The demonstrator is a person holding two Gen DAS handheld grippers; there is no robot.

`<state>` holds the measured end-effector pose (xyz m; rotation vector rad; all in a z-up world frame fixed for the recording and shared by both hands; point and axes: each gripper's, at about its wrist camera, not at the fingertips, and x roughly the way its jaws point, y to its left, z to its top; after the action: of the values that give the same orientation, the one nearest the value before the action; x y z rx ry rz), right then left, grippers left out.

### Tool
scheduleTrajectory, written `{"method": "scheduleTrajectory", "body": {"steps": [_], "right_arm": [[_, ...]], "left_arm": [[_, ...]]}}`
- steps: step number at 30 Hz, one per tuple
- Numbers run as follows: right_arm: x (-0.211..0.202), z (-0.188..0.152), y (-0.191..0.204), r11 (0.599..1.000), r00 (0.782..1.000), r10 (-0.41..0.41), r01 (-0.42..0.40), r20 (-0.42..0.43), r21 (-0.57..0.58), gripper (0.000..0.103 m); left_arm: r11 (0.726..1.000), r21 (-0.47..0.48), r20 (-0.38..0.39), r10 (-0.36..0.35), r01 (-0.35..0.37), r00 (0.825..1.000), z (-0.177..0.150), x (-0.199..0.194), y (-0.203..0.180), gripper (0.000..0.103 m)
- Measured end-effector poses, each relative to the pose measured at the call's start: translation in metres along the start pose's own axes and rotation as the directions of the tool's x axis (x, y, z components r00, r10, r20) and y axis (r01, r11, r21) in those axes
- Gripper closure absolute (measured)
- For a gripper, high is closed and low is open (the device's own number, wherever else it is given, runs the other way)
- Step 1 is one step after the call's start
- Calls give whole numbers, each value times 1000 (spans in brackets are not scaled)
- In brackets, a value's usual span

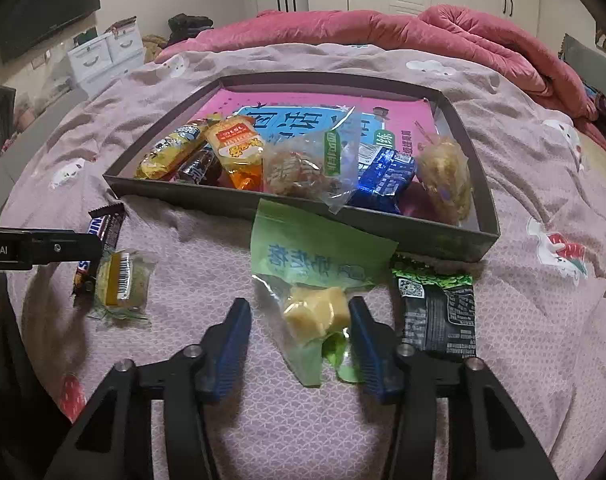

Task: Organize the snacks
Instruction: 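Move left tool to the Snickers bar while right tool approaches the green-labelled bag, then grasp the Snickers bar with left tool while right tool grasps the green-labelled bag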

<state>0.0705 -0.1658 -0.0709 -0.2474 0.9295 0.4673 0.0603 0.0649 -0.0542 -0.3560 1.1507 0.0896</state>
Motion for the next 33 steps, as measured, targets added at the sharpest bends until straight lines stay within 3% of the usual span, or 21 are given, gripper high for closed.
{"method": "scheduleTrajectory", "body": {"steps": [10,18,27,33], "right_arm": [[-16,-6,2,994,994,103,-104,34,36,71],[-29,-3,10,985,984,164,-168,73,43,71],[-39,-2,10,982,977,178,-184,119,42,71],[-49,1,8,978,967,194,-203,164,41,71]], "left_arm": [[999,-15,30,-33,34,999,1,6,3,29],[998,9,35,-65,65,997,0,8,0,65],[996,10,54,-92,92,994,-2,-3,3,75],[995,19,88,-102,101,991,-2,-19,2,75]]}}
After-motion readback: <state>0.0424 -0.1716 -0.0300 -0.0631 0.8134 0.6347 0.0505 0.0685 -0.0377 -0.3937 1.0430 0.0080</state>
